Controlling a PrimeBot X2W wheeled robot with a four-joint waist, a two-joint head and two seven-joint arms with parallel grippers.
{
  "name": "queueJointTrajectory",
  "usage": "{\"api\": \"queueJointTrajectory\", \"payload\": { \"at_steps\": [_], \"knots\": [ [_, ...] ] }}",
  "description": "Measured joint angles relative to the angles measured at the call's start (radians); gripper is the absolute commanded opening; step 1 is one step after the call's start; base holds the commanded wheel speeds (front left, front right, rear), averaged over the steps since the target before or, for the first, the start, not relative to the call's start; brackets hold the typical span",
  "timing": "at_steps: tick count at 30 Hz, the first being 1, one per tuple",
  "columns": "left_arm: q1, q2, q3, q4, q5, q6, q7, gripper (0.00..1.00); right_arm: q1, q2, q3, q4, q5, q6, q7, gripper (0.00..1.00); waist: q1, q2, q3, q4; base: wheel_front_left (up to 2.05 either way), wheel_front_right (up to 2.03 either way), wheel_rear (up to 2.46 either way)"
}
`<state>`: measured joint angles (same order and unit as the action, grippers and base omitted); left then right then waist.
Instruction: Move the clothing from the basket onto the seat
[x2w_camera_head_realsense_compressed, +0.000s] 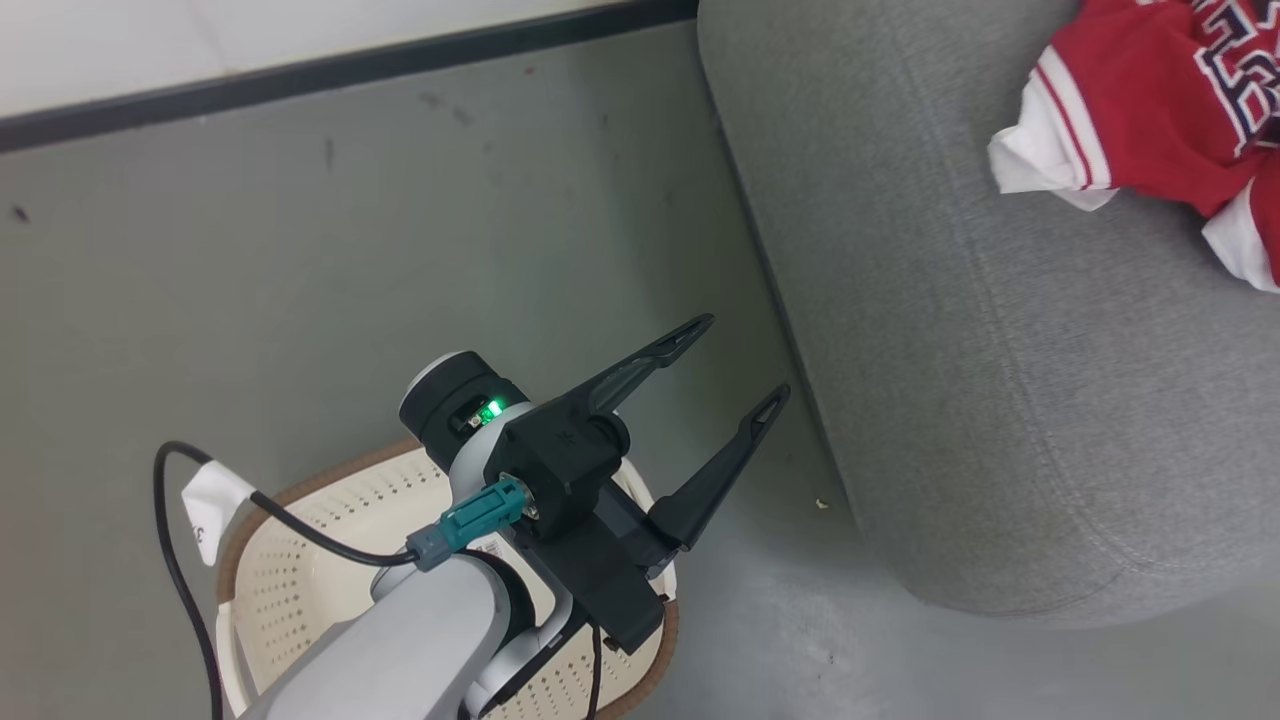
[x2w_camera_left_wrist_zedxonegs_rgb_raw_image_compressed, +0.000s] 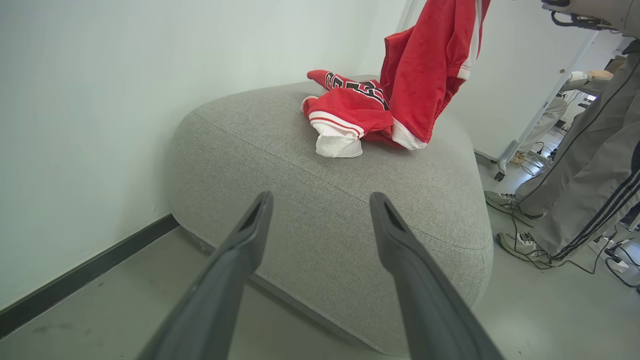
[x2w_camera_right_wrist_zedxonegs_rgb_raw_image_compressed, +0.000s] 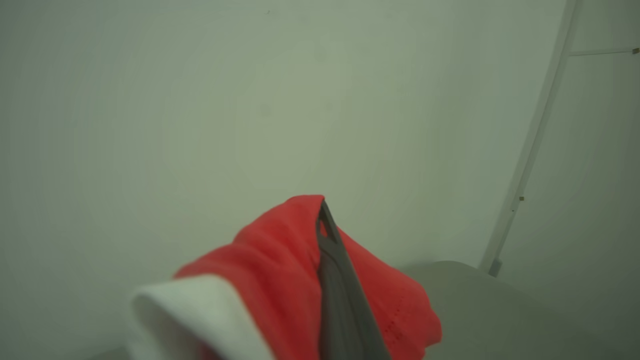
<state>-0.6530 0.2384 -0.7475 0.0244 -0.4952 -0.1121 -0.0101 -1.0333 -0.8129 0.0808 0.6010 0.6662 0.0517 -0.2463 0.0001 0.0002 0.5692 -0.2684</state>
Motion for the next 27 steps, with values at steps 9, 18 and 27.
{"api": "queueJointTrajectory", "payload": {
  "at_steps": [9, 18, 27],
  "knots": [
    [-0.041, 0.004, 0.002, 0.002, 0.004, -0.002, 0.001, 1.0, -0.069, 0.049, 0.011, 0.162, 0.04, -0.018, 0.094, 0.0, 0.0, -0.0001, 0.094, 0.05, 0.0, 0.0, 0.0],
    [-0.045, -0.001, 0.004, 0.025, 0.004, -0.003, -0.011, 1.0, -0.083, 0.123, 0.078, 0.308, 0.04, -0.014, 0.208, 0.0, -0.0001, -0.0001, 0.126, 0.088, 0.0, 0.0, 0.0],
    [-0.046, 0.0, 0.01, 0.066, 0.002, -0.003, -0.037, 1.0, -0.089, 0.174, 0.126, 0.421, 0.049, 0.021, 0.343, 0.67, -0.0001, -0.0001, 0.103, 0.096, 0.0, 0.0, 0.0]
  ]
}}
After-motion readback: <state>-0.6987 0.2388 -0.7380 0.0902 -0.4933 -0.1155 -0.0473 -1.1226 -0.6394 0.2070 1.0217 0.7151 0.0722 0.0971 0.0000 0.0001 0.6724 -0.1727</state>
